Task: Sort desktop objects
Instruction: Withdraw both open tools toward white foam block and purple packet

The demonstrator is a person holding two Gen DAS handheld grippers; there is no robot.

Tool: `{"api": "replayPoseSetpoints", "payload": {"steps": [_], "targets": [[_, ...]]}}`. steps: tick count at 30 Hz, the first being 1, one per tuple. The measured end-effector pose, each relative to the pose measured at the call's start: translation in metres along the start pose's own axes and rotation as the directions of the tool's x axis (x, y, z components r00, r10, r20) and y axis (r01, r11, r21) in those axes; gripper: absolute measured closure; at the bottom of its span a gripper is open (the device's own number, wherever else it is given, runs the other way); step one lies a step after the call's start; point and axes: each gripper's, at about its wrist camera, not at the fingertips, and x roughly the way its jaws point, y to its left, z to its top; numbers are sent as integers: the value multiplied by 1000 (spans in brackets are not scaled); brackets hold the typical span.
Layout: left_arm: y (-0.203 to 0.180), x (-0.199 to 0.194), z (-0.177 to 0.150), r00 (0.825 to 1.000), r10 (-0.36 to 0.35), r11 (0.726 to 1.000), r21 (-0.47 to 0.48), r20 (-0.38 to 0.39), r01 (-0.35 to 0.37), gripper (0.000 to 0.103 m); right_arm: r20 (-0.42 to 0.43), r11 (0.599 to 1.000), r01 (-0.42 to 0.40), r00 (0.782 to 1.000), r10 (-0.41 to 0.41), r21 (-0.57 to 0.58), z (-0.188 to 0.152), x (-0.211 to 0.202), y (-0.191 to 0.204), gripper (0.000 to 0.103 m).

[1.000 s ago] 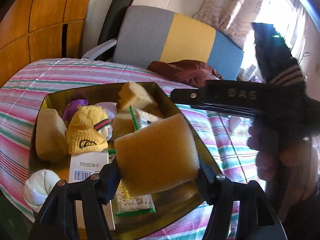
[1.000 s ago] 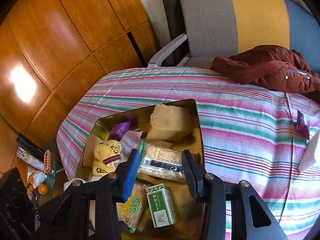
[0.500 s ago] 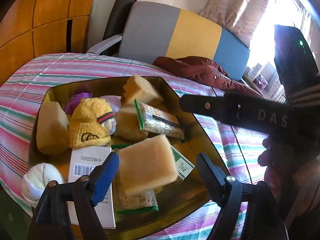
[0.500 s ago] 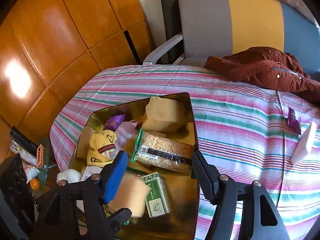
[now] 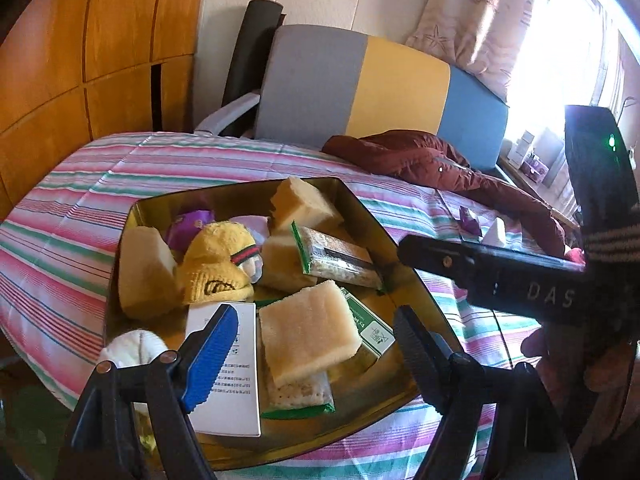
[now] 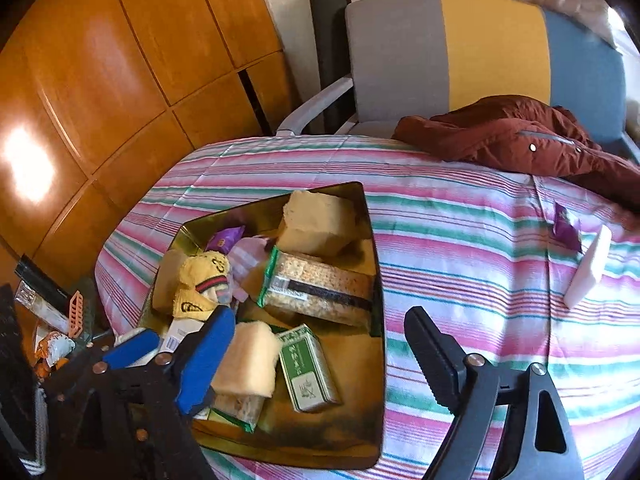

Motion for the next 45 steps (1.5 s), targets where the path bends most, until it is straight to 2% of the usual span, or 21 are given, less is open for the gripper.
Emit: {"api": "replayPoseSetpoints", "payload": {"steps": [8,19,29,38,45], "targets": [[-6,-10,-1,1000,24,999,28,11,-24,23,-5,998,56,998,-56,37,-20,-11,-25,14],[-22,-19,-1,1000,12,997,70,16,-13,23,-6,974,158,987,-160,161,-37,-32,-93,12],[-34,-14,8,999,-36,996,79,0,35,23,-12,899,309,947,-321,312,-22,-44,-176,12],[-59,1,23,998,-56,991,123,-14,57,22,-54,858,376,923,-382,351,9,-25,-236,12],[-83,16,33,996,-88,983,161,-30,91,22,-100,848,410,911,-400,336,14,-10,-265,12]]}}
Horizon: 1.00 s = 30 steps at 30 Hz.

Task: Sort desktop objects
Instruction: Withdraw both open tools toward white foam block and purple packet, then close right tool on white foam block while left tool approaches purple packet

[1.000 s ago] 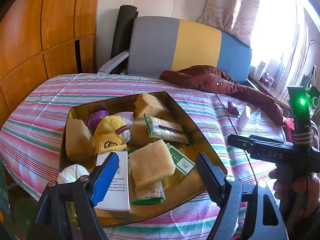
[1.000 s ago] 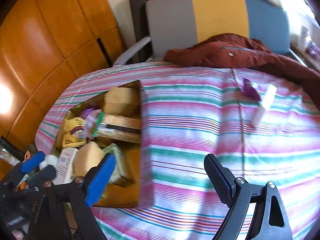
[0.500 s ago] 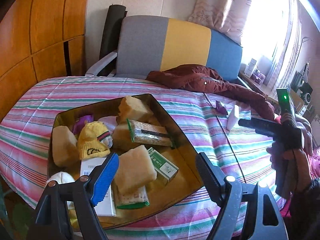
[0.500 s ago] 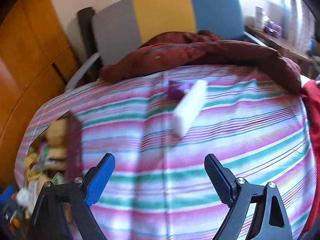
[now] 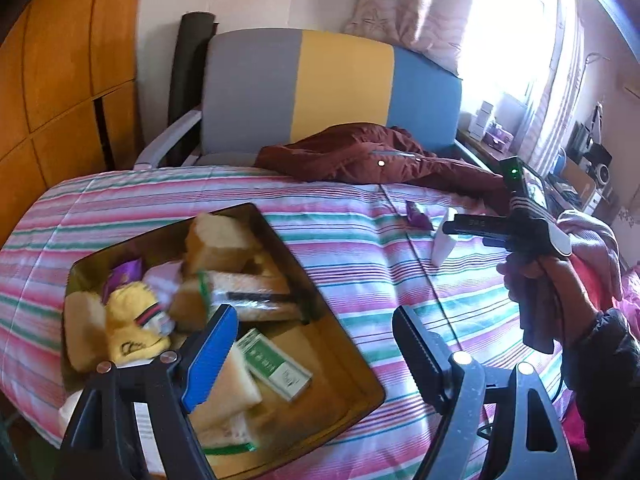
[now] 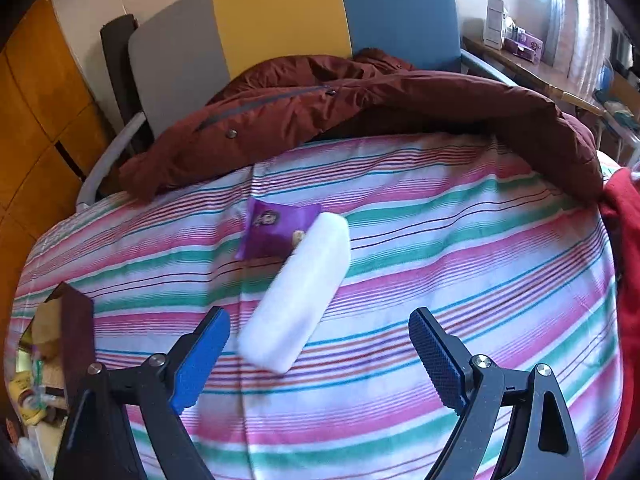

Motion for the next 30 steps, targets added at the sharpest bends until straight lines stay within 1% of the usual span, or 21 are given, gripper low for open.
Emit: {"api": "replayPoseSetpoints", "payload": {"steps": [4,6,10,13,15,17,19,24,27,28,29,30], "targets": [[-14,8,6,1000,-24,999,23,-4,24,22,-10,999,50,999,-50,-8,-3,1,-17,12],[-21,12,8,999,-37,999,34,-9,37,22,-16,998,60,998,-60,9,-6,0,-30,12],[-34,21,11,998,-52,997,58,-25,53,22,-18,998,42,999,-41,41,-10,-3,-46,12],[-44,26,13,998,-58,995,76,-29,60,22,-35,996,-18,999,21,93,-12,-2,-57,12],[-51,30,15,998,-59,994,90,-32,61,22,-43,991,-44,998,50,128,-14,0,-60,11],[-56,35,18,997,-64,993,96,-35,67,22,-54,986,-63,996,72,152,-14,3,-58,8],[-59,39,20,997,-68,992,99,-38,72,22,-57,985,-64,996,74,160,-13,7,-52,6],[-68,49,28,997,-70,991,113,-44,75,22,-68,985,-34,997,46,172,-5,27,-33,4],[-69,57,33,996,-75,991,108,-56,80,22,-94,992,40,995,-28,121,-4,43,-18,4],[-70,60,34,995,-75,991,106,-61,82,22,-106,993,53,993,-42,104,-4,48,-15,4],[-70,62,35,995,-76,991,106,-66,83,22,-102,994,74,993,-66,75,-5,50,-12,5],[-70,65,36,994,-78,991,105,-71,86,22,-94,995,94,992,-89,41,-5,49,-9,9]]}}
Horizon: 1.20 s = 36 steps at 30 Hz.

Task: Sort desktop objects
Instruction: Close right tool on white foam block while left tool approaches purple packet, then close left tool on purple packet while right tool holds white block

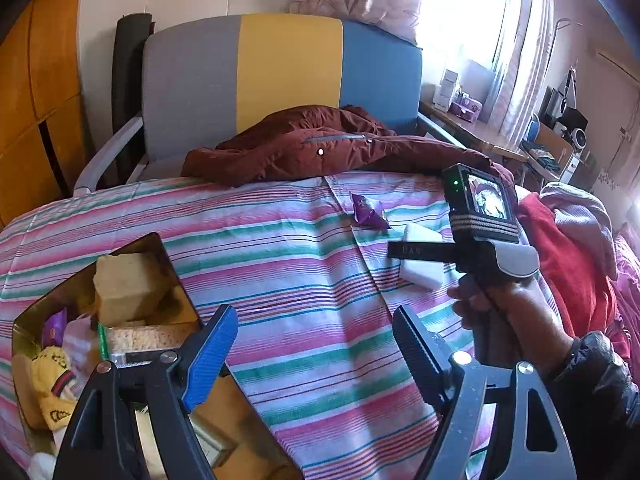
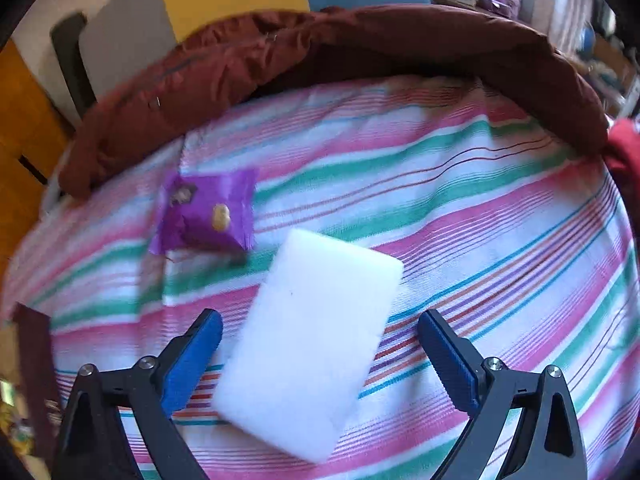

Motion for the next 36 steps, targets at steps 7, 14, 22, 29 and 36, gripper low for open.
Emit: {"api": "replayPoseSetpoints", "payload": {"steps": [7,14,22,29,36], "targets": [[-11,21,10,1000,-22,1000,16,-18,23,22,-28,993,-39,999,36,-114,-7,-15,-22,41],[-27,55,27,995,-54,998,16,-81,56,22,-49,980,-71,997,63,-185,-33,-30,-54,39],[-46,93,52,991,-66,997,24,-114,69,22,-77,977,-95,994,81,-192,-28,-28,-61,38],[-54,135,73,985,-67,998,4,-161,69,24,-89,972,-105,992,88,-211,-19,-22,-60,36],[-67,169,92,981,-49,997,42,-185,58,24,-88,970,-109,992,92,-216,-11,-15,-55,34]]}}
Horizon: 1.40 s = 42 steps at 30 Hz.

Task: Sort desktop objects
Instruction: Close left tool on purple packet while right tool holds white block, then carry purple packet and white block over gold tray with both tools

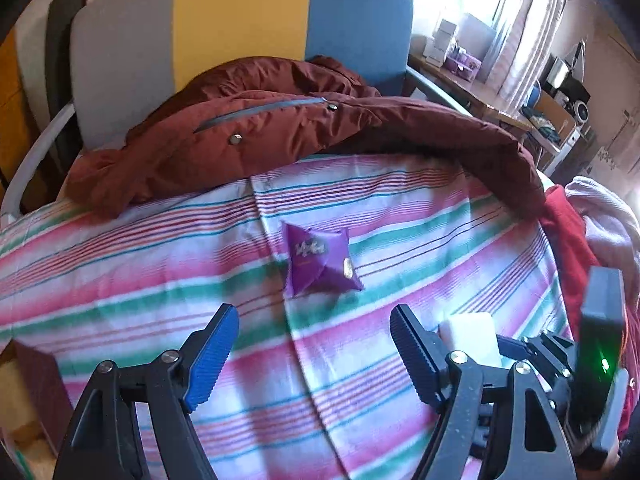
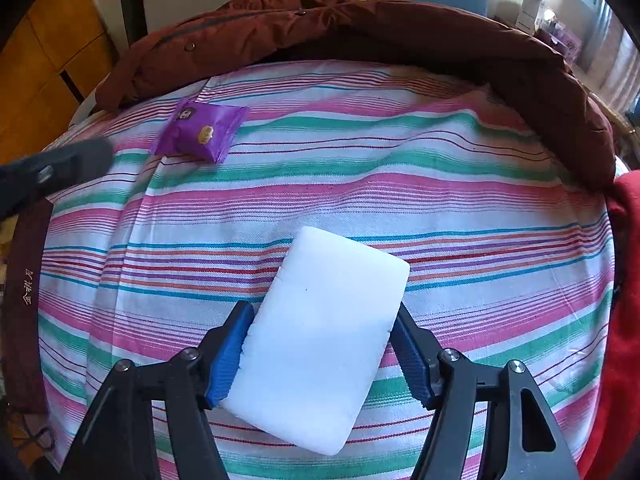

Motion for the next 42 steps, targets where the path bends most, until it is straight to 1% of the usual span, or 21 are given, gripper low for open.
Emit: {"api": "replayPoseSetpoints", "payload": {"steps": [3,9,16,17,18,19,20,21,23,28,31,33,37,42], "targets": [[-5,14,10,999,34,999,32,-2,-34,24,1,1000,-8,1000,8,0,-2,-2,0,32],[-5,43,25,999,34,999,27,-34,-33,24,4,1000,-11,1000,11,-8,0,0,-2,30],[-5,75,36,995,66,997,36,-76,-63,24,6,1000,-12,1000,12,-13,2,0,-4,29],[-5,78,36,994,77,996,45,-74,-74,26,7,1000,-12,1000,12,-13,2,0,-4,29],[-6,81,36,994,88,995,57,-70,-84,33,8,1000,-12,1000,12,-13,2,-1,-4,29],[-7,83,36,993,99,993,70,-62,-95,36,9,1000,-11,1000,11,-14,2,-1,-4,29],[-8,83,35,993,116,990,90,-37,-112,43,9,1000,-12,1000,12,-18,3,-1,-4,29],[-7,82,34,993,119,989,94,-26,-116,47,10,1000,-11,1000,11,-20,4,5,1,29],[-2,79,32,995,100,992,82,-10,-99,50,10,1000,-12,1000,12,-22,5,7,3,29],[1,70,17,995,101,990,96,11,-101,53,12,999,-8,1000,9,-31,7,11,6,29],[1,56,5,996,87,994,65,24,-88,57,14,999,-6,1000,7,-33,6,13,7,29],[-2,49,-4,996,86,994,65,27,-88,58,15,999,-6,1000,6,-34,6,15,10,30],[-3,33,-23,998,64,997,35,12,-64,59,16,999,-6,1000,7,-36,4,16,14,30],[-1,7,-49,999,33,999,-15,28,-33,59,21,999,-4,1000,4,-41,1,15,16,30]]}}
